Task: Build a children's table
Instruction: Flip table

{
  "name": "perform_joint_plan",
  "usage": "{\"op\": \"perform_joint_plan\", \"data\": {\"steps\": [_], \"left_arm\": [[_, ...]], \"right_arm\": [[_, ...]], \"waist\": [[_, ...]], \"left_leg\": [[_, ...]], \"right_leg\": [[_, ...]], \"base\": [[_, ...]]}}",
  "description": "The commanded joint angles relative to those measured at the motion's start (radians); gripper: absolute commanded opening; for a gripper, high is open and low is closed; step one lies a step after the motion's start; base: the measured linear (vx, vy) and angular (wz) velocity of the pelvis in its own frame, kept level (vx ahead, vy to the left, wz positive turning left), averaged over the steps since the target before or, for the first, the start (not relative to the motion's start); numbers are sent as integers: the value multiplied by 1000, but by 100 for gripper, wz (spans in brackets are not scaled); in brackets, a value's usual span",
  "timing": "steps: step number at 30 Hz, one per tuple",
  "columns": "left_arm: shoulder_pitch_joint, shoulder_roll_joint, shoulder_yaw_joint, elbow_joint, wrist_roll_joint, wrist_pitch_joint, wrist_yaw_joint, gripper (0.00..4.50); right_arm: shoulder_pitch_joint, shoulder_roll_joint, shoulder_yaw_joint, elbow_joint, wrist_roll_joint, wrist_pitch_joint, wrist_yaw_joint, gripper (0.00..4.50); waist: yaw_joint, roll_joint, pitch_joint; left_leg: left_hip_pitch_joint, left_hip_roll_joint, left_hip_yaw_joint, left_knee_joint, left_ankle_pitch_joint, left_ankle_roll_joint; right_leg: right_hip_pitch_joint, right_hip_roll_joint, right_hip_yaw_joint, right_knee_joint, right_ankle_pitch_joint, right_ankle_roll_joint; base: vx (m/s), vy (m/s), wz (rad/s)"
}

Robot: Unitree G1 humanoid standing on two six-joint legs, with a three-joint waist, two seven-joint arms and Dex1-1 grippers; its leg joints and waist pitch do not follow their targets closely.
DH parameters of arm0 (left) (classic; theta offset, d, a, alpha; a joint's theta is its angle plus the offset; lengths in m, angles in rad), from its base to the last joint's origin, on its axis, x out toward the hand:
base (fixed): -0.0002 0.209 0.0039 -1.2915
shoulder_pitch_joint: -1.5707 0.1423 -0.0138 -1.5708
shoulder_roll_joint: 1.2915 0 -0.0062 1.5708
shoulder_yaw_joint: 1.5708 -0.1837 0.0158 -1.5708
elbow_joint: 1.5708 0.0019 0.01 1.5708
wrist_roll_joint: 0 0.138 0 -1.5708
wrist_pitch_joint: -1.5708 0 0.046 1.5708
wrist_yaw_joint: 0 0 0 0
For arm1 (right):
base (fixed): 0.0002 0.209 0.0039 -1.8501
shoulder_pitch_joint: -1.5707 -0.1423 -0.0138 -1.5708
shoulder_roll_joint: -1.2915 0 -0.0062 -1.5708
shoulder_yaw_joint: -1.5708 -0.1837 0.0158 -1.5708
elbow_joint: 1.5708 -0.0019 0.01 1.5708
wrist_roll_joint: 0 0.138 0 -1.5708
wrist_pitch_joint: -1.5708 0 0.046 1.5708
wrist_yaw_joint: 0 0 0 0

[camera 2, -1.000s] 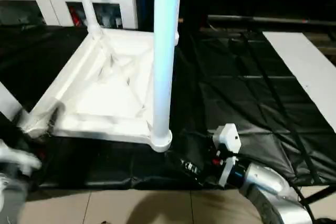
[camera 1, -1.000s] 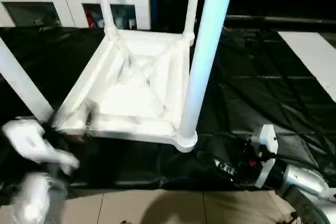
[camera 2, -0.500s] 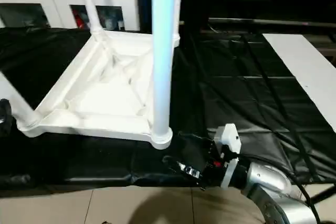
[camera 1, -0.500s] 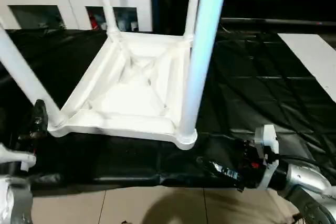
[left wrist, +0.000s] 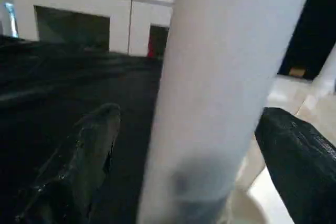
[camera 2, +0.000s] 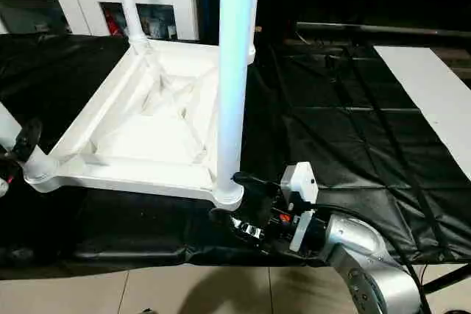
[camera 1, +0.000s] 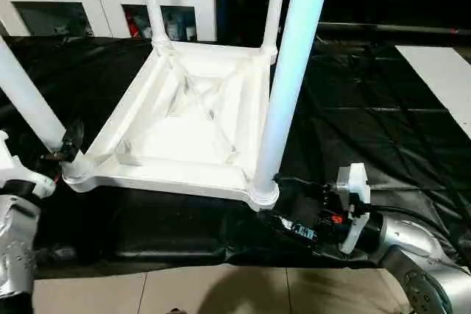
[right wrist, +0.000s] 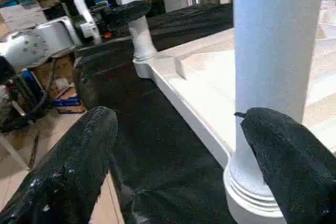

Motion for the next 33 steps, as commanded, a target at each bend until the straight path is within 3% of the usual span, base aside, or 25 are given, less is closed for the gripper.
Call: {"op": "perform_joint_plan", "data": {"steps": [1, 2, 3, 4, 5, 7, 9, 10, 12, 17, 20, 24, 26, 30, 31, 33], "left_arm": [[50, -27, -26, -78, 3, 59, 17, 448], [75, -40, -38, -119, 7, 81, 34, 448], [111, -64, -58, -184, 4, 127, 68, 448], [131, -78, -72, -223, 2, 156, 89, 448], [131, -78, -72, -223, 2, 156, 89, 448], [161, -111, -105, -281, -6, 178, 118, 448], [176, -149, -137, -320, -10, 183, 141, 431], [179, -173, -160, -339, -1, 201, 163, 420], [178, -183, -169, -348, 6, 213, 175, 409], [144, -205, -176, -359, -16, 226, 175, 373], [132, -212, -194, -379, -28, 244, 172, 348], [91, -224, -245, -343, 20, 243, 193, 326], [71, -229, -255, -325, 29, 243, 192, 305], [48, -220, -270, -294, 57, 250, 190, 282], [31, -217, -272, -270, 75, 247, 202, 269], [23, -217, -271, -261, 80, 249, 211, 256]], "right_arm": [[6, -3, -2, -9, -7, -9, -17, 418], [12, -3, -2, -11, -10, -12, -21, 418], [19, -1, -3, -14, -11, -13, -25, 418], [22, 0, -3, -16, -11, -13, -27, 418], [22, 0, -3, -16, -11, -13, -27, 418], [24, 6, -2, -12, -17, -17, -33, 418], [23, 14, 2, -3, -25, -23, -38, 418], [21, 18, 8, 5, -32, -30, -42, 418], [20, 20, 11, 8, -35, -33, -45, 418], [15, 25, 15, 18, -37, -39, -46, 418], [16, 29, 14, 24, -42, -43, -46, 418], [13, 42, 20, 34, -48, -52, -58, 418], [13, 47, 22, 35, -51, -54, -62, 418], [14, 53, 21, 40, -56, -59, -68, 418], [11, 58, 18, 44, -59, -62, -72, 418], [9, 60, 16, 47, -60, -64, -73, 418]], "waist": [[1, 27, -47], [0, 23, -45], [2, 29, -41], [0, 23, -40], [0, 24, -40], [5, 21, -34], [8, 19, -29], [15, 18, -31], [21, 19, -28], [23, 18, -28], [23, 21, -29], [28, 24, -35], [30, 26, -37], [27, 26, -42], [25, 31, -43], [22, 28, -43]], "left_leg": [[7, 12, 3, -82, -202, 6], [4, 17, 2, -85, -214, 5], [4, 19, 2, -86, -227, 4], [3, 20, 3, -87, -245, 5], [3, 21, 4, -87, -254, 6], [8, 18, 7, -88, -289, 12], [4, 20, 6, -92, -303, 10], [12, 20, 8, -89, -315, 8], [13, 19, 9, -90, -317, 6], [3, 15, 3, -94, -306, -4], [1, 15, 2, -94, -295, -5], [5, 16, 3, -90, -262, -6], [-3, 14, 2, -89, -225, -3], [-4, 11, 3, -82, -180, 1], [-5, 11, 2, -81, -166, 2], [-5, 10, 2, -80, -163, 7]], "right_leg": [[41, -39, 27, -60, -43, -199], [44, -41, 27, -59, -46, -209], [42, -42, 27, -60, -57, -211], [43, -43, 28, -63, -78, -212], [43, -42, 28, -63, -89, -213], [35, -41, 30, -76, -187, -190], [36, -44, 31, -82, -238, -180], [27, -42, 34, -88, -285, -160], [23, -40, 35, -91, -310, -145], [27, -42, 33, -95, -354, -108], [27, -41, 32, -93, -331, -108], [26, -37, 32, -87, -249, -125], [33, -38, 30, -80, -193, -131], [38, -36, 29, -71, -109, -141], [39, -36, 28, -69, -80, -148], [42, -36, 27, -68, -62, -156]], "base": [[0, 0, 0], [0, 0, 0], [0, 0, 0], [0, 0, 0], [0, 0, 0], [0, 0, 0], [0, 0, 0], [0, 0, 0], [0, 0, 0], [0, 0, 0], [0, 0, 0], [0, 0, 0], [0, 0, 0], [0, 0, 0], [0, 0, 0], [0, 0, 0]]}}
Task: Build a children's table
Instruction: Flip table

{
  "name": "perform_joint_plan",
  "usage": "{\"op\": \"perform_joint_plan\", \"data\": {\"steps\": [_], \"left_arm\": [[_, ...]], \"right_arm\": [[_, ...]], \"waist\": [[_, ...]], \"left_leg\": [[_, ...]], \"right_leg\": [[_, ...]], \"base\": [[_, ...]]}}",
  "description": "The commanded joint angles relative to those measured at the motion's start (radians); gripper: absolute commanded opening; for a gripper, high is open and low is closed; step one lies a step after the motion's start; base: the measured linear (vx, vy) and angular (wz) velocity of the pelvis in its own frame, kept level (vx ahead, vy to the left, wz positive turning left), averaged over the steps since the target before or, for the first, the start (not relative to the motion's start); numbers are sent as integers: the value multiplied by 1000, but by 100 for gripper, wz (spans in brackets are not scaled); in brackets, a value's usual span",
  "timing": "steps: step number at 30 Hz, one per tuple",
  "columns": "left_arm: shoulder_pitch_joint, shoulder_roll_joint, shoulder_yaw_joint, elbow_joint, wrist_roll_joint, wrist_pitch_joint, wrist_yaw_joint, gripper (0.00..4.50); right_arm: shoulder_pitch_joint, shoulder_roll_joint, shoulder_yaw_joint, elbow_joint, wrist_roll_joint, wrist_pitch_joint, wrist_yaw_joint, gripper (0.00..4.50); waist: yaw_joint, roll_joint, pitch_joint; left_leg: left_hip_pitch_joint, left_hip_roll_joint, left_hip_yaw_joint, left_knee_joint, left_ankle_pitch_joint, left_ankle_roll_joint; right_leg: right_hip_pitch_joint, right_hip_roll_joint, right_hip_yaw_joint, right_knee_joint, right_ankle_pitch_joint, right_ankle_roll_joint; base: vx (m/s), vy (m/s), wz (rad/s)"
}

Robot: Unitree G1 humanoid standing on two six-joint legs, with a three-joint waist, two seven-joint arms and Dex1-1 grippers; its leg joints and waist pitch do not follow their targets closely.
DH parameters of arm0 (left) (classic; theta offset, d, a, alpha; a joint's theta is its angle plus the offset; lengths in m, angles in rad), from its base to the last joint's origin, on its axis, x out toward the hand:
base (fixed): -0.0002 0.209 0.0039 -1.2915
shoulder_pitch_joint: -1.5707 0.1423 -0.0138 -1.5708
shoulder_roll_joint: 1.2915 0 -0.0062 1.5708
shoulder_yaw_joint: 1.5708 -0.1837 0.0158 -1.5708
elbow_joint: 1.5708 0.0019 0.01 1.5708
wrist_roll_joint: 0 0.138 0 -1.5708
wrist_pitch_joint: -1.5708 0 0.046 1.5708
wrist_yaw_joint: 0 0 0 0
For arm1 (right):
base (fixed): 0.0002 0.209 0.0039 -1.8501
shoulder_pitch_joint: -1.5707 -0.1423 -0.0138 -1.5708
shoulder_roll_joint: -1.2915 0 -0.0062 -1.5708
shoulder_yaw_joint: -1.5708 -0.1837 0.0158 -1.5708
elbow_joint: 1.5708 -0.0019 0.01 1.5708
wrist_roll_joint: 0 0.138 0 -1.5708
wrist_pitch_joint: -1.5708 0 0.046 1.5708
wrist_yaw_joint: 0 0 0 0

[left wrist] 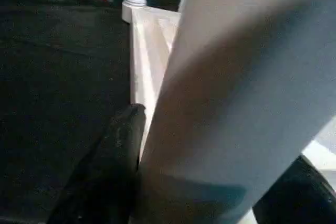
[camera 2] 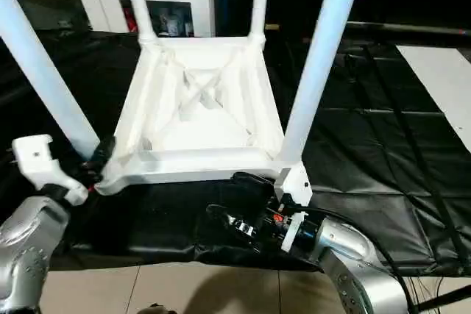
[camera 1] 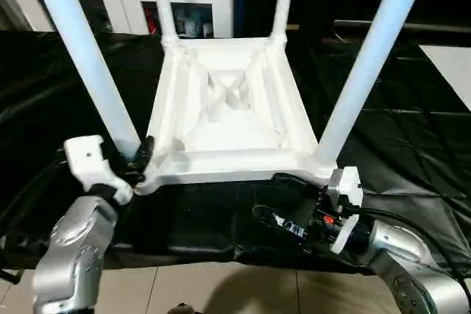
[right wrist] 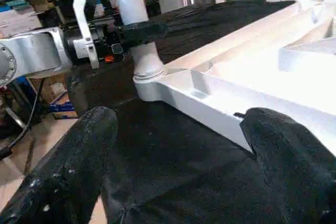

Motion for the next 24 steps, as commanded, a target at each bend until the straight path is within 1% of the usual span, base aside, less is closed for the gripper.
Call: {"op": "perform_joint_plan", "data": {"steps": [1, 3, 5, 6, 7, 8, 9, 10, 11, 12, 13, 14, 15, 16, 17, 18, 19, 20, 21, 23, 24], "left_arm": [[-18, 6, -11, 29, 15, 11, 18, 248], [-27, 6, -8, 41, 22, 4, 29, 238], [-26, 1, 0, 37, 17, 0, 36, 229], [-23, -3, 5, 33, 19, 0, 45, 229], [-12, -17, 21, 19, 17, -13, 63, 227], [-12, -17, 21, 19, 17, -13, 63, 225], [3, -43, 41, 0, 0, -26, 76, 224], [8, -52, 47, -7, -7, -30, 79, 224], [8, -52, 47, -7, -7, -30, 79, 224], [11, -57, 48, -11, -13, -31, 76, 224], [29, -88, 46, -32, -54, -52, 47, 223], [38, -109, 43, -43, -88, -63, 22, 223], [43, -120, 42, -48, -106, -69, 9, 223], [51, -141, 40, -58, -135, -79, -8, 223], [53, -152, 39, -63, -150, -83, -16, 223], [54, -161, 41, -66, -158, -81, -14, 224], [51, -191, 50, -71, -186, -82, -6, 224], [47, -206, 57, -72, -199, -84, 0, 224], [44, -219, 63, -74, -212, -83, 5, 224], [42, -228, 68, -73, -220, -80, 11, 224], [38, -246, 80, -74, -238, -77, 22, 224]], "right_arm": [[-7, 5, -7, 10, -6, -11, -10, 418], [-8, 8, -5, 16, -12, -19, -19, 418], [-11, 15, -9, 25, -19, -25, -37, 418], [-15, 19, -13, 33, -26, -30, -46, 418], [-27, 34, -22, 58, -40, -29, -78, 418], [-27, 34, -22, 58, -40, -29, -78, 418], [-36, 49, -25, 88, -55, -38, -100, 418], [-37, 54, -25, 96, -56, -41, -102, 418], [-37, 54, -25, 96, -56, -41, -102, 418], [-36, 55, -24, 97, -55, -41, -102, 418], [-32, 67, -16, 102, -46, -39, -101, 418], [-31, 74, -6, 106, -47, -39, -102, 418], [-32, 79, 0, 109, -48, -40, -103, 418], [-39, 88, 11, 125, -63, -42, -115, 418], [-45, 94, 17, 137, -73, -43, -124, 418], [-51, 100, 18, 146, -76, -44, -128, 418], [-70, 119, 19, 174, -81, -34, -151, 418], [-80, 129, 17, 187, -82, -27, -163, 418], [-87, 136, 15, 197, -82, -23, -172, 418], [-96, 141, 11, 208, -71, -6, -173, 418], [-106, 147, 3, 221, -63, 17, -182, 418]], "waist": [[-6, 5, -48], [-7, 6, -47], [-7, 6, -45], [-7, 6, -45], [-11, 6, -44], [-14, 3, -43], [-15, 4, -43], [-18, 0, -42], [-18, 1, -42], [-19, 1, -44], [-20, -6, -46], [-20, -9, -47], [-21, -7, -49], [-20, -8, -55], [-20, -6, -58], [-20, -6, -59], [-20, -8, -61], [-18, -8, -63], [-14, -8, -62], [-7, -7, -61], [-7, -8, -60]], "left_leg": [[1, 9, 2, -78, -170, 12], [4, 9, 3, -79, -187, 13], [4, 11, 3, -82, -208, 10], [4, 11, 3, -82, -208, 10], [2, 10, 4, -83, -220, 5], [1, 10, 4, -84, -220, 5], [2, 10, 4, -84, -224, 3], [0, 11, 4, -85, -229, 4], [-2, 11, 4, -85, -227, 4], [-3, 11, 3, -85, -219, 6], [-4, 11, 4, -81, -180, 18], [-5, 10, 5, -79, -167, 22], [-7, 11, 5, -78, -139, 32], [-7, 12, 5, -72, -95, 43], [-8, 9, 7, -64, -47, 55], [-6, 8, 8, -62, -31, 62], [-7, 7, 8, -61, -17, 66], [-5, 6, 11, -59, -15, 74], [-4, 7, 14, -57, -23, 81], [-3, 10, 15, -59, -47, 87], [-4, 10, 16, -60, -54, 85]], "right_leg": [[42, -36, 27, -68, -68, -162], [40, -37, 28, -72, -105, -163], [39, -39, 29, -76, -159, -156], [39, -39, 29, -76, -159, -156], [37, -40, 29, -79, -194, -152], [37, -40, 29, -80, -202, -152], [36, -40, 29, -83, -222, -150], [36, -41, 29, -84, -233, -150], [38, -42, 29, -83, -235, -149], [39, -41, 29, -82, -227, -146], [39, -39, 30, -78, -177, -147], [39, -39, 30, -76, -159, -151], [39, -38, 29, -72, -118, -161], [40, -38, 28, -65, -64, -171], [41, -35, 28, -58, 11, -182], [40, -33, 27, -55, 44, -188], [42, -33, 27, -51, 73, -196], [41, -33, 27, -50, 96, -213], [39, -34, 28, -50, 96, -224], [39, -36, 28, -52, 65, -222], [42, -36, 28, -53, 51, -217]], "base": [[0, 0, 0], [0, 0, 0], [0, 0, 0], [0, 0, 0], [0, 0, 0], [0, 0, 0], [0, 0, 0], [0, 0, 0], [0, 0, 0], [0, 0, 0], [0, 0, 0], [0, 0, 0], [0, 0, 0], [0, 0, 0], [0, 0, 0], [0, 0, 0], [0, 0, 0], [0, 0, 0], [0, 0, 0], [0, 0, 0], [0, 0, 0]]}}
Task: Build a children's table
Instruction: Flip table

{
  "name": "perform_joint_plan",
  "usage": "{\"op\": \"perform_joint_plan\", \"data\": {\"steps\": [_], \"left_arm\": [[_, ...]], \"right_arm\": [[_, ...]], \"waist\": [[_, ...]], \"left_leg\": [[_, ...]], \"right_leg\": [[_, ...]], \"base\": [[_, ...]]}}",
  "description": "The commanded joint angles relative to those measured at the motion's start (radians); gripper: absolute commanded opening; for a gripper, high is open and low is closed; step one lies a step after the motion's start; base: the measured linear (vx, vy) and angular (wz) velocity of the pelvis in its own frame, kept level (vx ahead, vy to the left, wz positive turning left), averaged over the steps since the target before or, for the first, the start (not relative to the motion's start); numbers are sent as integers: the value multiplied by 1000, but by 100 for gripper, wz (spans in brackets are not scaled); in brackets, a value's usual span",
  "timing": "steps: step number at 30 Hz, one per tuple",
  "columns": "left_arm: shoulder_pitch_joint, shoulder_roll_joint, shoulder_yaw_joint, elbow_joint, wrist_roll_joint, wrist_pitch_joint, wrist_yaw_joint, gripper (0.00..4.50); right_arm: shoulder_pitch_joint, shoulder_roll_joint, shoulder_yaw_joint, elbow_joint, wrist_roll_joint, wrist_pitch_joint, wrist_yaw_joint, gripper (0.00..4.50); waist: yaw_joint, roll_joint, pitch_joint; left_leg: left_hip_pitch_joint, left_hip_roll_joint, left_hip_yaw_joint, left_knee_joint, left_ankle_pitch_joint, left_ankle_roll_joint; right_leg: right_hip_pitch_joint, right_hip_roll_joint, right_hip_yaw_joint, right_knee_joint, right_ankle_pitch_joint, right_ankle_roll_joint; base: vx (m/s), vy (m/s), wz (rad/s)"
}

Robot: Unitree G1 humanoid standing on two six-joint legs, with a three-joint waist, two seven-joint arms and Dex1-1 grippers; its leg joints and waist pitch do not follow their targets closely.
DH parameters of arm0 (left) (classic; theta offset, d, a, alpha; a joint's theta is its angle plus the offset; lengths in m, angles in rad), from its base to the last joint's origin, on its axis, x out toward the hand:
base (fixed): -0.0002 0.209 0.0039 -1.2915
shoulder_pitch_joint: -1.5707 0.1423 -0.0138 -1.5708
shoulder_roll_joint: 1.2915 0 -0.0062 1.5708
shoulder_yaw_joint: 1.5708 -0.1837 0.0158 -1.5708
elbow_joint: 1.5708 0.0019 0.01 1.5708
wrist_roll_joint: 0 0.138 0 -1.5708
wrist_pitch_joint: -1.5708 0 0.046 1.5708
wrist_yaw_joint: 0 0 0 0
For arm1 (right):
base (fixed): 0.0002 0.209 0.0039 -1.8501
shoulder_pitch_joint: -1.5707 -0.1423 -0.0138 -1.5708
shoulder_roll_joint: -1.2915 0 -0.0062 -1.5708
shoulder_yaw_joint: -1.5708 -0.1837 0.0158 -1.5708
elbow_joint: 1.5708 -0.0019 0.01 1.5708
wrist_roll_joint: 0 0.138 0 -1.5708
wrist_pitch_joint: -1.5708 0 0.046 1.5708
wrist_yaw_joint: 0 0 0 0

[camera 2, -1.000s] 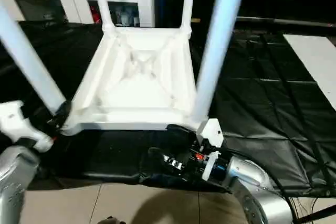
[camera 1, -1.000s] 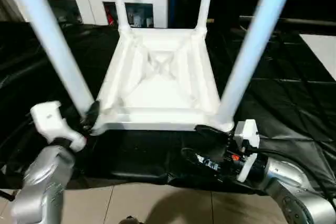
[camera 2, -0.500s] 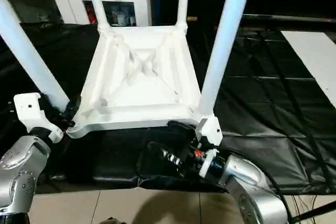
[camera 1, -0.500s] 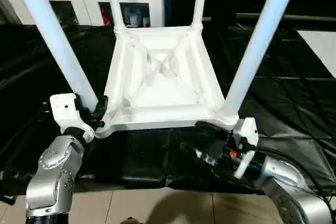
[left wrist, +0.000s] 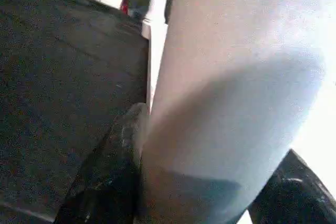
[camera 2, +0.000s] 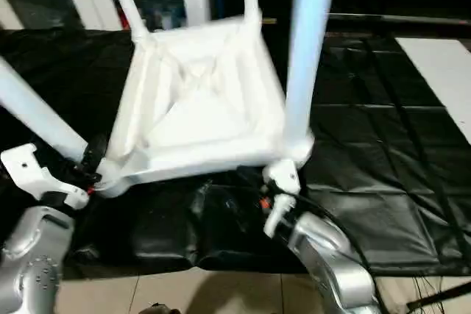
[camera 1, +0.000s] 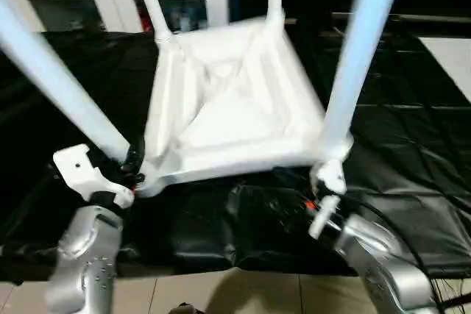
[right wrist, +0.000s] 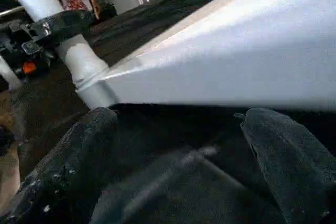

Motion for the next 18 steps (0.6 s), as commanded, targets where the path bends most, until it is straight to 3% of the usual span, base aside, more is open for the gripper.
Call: {"op": "perform_joint_plan", "data": {"steps": [1, 5, 11, 14, 18], "left_arm": [[-19, -42, 8, -22, -107, 7, 4, 224], [-24, -54, 17, -21, -109, 11, 2, 224], [-28, -63, 17, -15, -119, 2, 5, 224], [-28, -68, 12, -18, -121, 1, 12, 224], [-31, -71, 14, -20, -119, 1, 12, 224]], "right_arm": [[-11, 7, -21, 33, 21, 47, -20, 418], [-43, 40, -68, 75, 57, 69, -53, 450], [-134, 161, -222, 145, 220, 121, -189, 450], [-170, 192, -269, 163, 288, 151, -196, 450], [-198, 223, -297, 178, 319, 162, -218, 450]], "waist": [[-5, -13, -59], [-9, -13, -57], [-14, -15, -61], [-15, -14, -63], [-14, -18, -67]], "left_leg": [[8, 11, 8, -63, -69, 69], [10, 12, 8, -68, -125, 44], [13, 12, 7, -67, -99, 41], [11, 11, 7, -64, -63, 42], [10, 8, 8, -61, -29, 53]], "right_leg": [[52, -34, 28, -54, 41, -211], [52, -37, 29, -62, -41, -186], [49, -37, 29, -57, -38, -180], [52, -35, 28, -51, 16, -182], [55, -34, 27, -46, 70, -191]], "base": [[0, 0, 0], [0, 0, 0], [0, 0, 0], [0, 0, 0], [0, 0, 0]]}}
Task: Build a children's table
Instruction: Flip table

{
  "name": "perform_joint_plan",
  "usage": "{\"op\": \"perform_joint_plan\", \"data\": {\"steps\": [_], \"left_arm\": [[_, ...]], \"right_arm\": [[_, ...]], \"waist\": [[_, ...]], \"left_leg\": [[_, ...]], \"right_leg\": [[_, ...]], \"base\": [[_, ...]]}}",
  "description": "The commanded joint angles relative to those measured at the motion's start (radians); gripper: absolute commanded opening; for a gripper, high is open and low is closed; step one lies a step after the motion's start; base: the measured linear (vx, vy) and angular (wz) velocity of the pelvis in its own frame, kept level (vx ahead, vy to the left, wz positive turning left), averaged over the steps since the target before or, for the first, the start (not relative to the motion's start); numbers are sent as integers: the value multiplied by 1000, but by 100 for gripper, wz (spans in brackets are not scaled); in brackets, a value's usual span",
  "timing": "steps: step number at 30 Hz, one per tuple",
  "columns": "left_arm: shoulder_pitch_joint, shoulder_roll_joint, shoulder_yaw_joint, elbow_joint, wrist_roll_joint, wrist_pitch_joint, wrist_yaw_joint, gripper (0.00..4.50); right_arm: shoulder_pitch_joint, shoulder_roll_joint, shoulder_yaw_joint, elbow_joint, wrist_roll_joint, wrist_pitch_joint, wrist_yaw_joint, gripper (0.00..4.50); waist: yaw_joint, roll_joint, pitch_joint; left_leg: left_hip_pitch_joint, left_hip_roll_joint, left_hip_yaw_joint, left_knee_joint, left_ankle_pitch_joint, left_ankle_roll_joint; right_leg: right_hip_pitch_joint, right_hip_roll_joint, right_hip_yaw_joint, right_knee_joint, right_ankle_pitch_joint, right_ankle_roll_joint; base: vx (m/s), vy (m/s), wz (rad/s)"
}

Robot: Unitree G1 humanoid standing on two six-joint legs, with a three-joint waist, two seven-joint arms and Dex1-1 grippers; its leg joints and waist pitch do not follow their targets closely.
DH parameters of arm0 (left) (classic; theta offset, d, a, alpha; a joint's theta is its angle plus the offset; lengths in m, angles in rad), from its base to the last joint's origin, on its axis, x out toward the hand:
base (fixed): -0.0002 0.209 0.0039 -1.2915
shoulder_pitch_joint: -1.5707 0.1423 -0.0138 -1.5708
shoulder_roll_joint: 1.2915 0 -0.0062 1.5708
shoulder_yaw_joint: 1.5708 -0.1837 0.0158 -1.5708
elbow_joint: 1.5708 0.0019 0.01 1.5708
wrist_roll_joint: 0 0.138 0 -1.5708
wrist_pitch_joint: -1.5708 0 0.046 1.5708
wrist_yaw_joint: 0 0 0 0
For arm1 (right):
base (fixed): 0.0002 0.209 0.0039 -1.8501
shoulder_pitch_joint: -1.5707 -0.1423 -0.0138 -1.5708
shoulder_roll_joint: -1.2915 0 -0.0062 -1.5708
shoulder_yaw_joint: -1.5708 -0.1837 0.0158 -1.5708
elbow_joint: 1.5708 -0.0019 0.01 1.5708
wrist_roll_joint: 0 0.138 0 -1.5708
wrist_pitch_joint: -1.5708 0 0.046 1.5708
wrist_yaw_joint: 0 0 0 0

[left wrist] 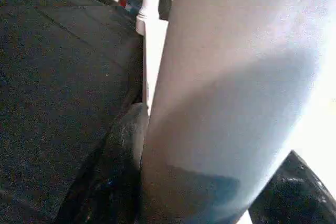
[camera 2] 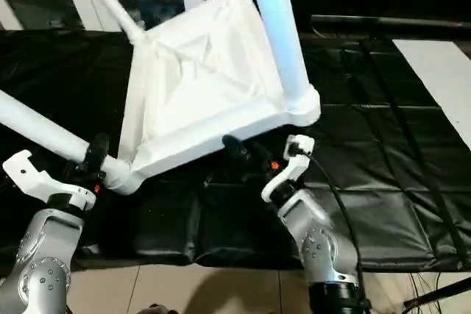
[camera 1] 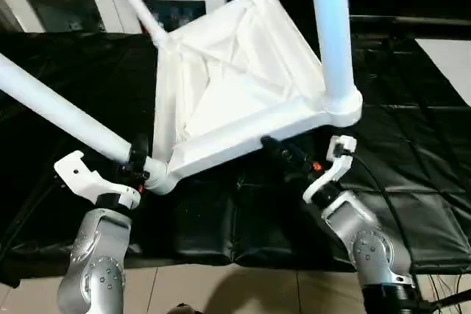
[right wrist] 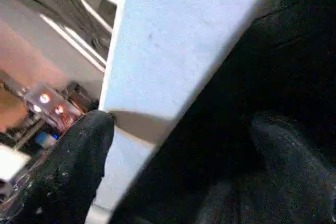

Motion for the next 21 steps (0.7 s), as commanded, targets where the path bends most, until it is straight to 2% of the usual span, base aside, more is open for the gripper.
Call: {"op": "perform_joint_plan", "data": {"steps": [1, 5, 8, 10, 12, 14, 15, 16, 21], "left_arm": [[-25, -34, -11, -21, -68, -12, -11, 224], [-28, -29, -17, -16, -56, -19, -14, 224], [-31, -28, -18, -15, -53, -23, -16, 224], [-37, -23, -28, -13, -36, -30, -20, 224], [-47, -16, -46, -13, -12, -39, -25, 224], [-54, -16, -54, -16, -6, -40, -24, 224], [-56, -17, -56, -18, -6, -40, -23, 224], [-61, -15, -66, -22, -2, -42, -28, 224], [-60, -19, -75, -30, 5, -46, -28, 224]], "right_arm": [[-48, 33, -48, 21, 44, 10, -52, 450], [-63, 67, -73, 15, 101, 17, -66, 450], [-64, 76, -74, 12, 105, 15, -71, 450], [-82, 89, -83, 33, 89, -4, -96, 450], [-111, 101, -105, 68, 76, -16, -135, 450], [-126, 101, -109, 87, 62, -27, -146, 450], [-131, 99, -108, 94, 55, -34, -147, 450], [-149, 109, -132, 114, 74, -38, -183, 450], [-187, 117, -163, 150, 87, -62, -217, 450]], "waist": [[-2, -18, -66], [-7, -17, -66], [-4, -16, -70], [1, -11, -71], [1, -13, -71], [3, -10, -69], [2, -11, -69], [1, -12, -68], [0, -15, -69]], "left_leg": [[8, 7, 8, -64, -42, 50], [11, 9, 8, -66, -64, 40], [11, 9, 8, -62, -25, 45], [12, 7, 9, -59, -6, 46], [12, 7, 9, -61, -21, 39], [17, 9, 11, -63, -51, 28], [14, 9, 10, -64, -53, 22], [13, 9, 10, -64, -49, 19], [11, 6, 10, -63, -36, 22]], "right_leg": [[54, -36, 27, -52, 50, -192], [54, -37, 27, -54, 8, -186], [54, -35, 27, -49, 63, -184], [53, -34, 27, -46, 91, -186], [53, -34, 26, -48, 75, -187], [49, -35, 27, -52, 35, -182], [51, -35, 27, -51, 28, -179], [51, -35, 27, -51, 30, -175], [53, -35, 27, -47, 61, -175]], "base": [[0, 0, 0], [0, 0, 0], [0, 0, 0], [0, 0, 0], [0, 0, 0], [0, 0, 0], [0, 0, 0], [0, 0, 0], [0, 0, 0]]}}
